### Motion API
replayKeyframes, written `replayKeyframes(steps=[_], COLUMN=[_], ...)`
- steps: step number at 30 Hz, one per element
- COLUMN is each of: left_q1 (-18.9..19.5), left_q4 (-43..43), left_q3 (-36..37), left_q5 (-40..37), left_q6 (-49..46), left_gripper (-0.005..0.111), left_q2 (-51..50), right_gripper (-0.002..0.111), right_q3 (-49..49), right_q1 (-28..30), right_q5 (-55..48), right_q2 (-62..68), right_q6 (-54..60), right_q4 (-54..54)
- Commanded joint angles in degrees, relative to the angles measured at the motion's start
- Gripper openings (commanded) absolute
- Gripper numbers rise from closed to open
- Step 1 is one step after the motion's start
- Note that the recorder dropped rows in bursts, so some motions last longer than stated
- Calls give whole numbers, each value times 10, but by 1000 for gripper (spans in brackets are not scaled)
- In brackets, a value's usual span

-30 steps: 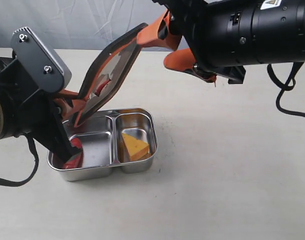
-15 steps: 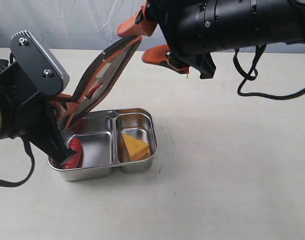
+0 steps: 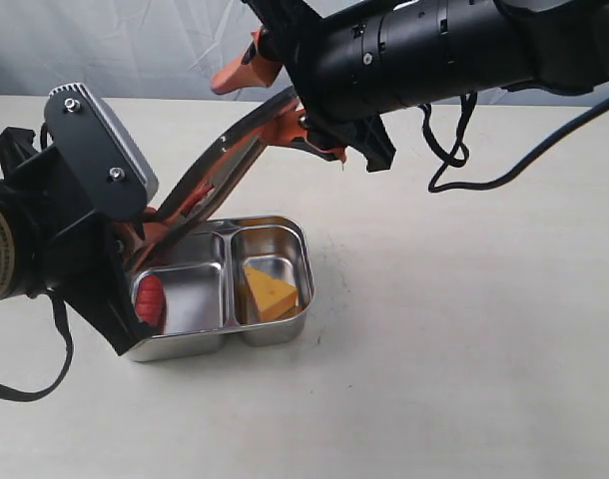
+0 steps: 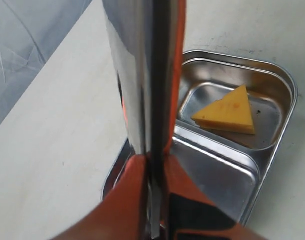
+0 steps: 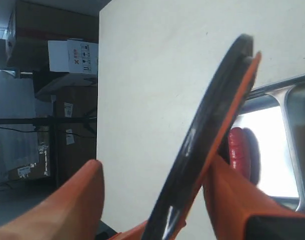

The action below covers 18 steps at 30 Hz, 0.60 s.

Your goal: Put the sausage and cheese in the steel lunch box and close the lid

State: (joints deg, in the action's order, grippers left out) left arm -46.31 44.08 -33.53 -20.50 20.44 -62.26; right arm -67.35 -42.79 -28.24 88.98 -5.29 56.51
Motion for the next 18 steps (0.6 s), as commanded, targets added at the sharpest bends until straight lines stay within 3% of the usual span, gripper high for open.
replayKeyframes(steps=[1, 6, 12, 18], left_q1=[-6, -6, -6, -6], left_q4=[18, 19, 19, 15], left_q3=[-6, -6, -6, -6], left_q5=[14, 25, 27, 31], left_q6=[2, 3, 3, 3], left_gripper=[0, 0, 0, 0], left_q2=[2, 2, 2, 2], right_gripper=[56, 47, 1, 0], right_q3=[-4, -4, -4, -4], right_q1=[2, 2, 2, 2], right_q5=[-16, -23, -32, -35], right_q2=[1, 2, 4, 4], right_q6=[5, 7, 8, 8], right_q4=[3, 1, -45, -131])
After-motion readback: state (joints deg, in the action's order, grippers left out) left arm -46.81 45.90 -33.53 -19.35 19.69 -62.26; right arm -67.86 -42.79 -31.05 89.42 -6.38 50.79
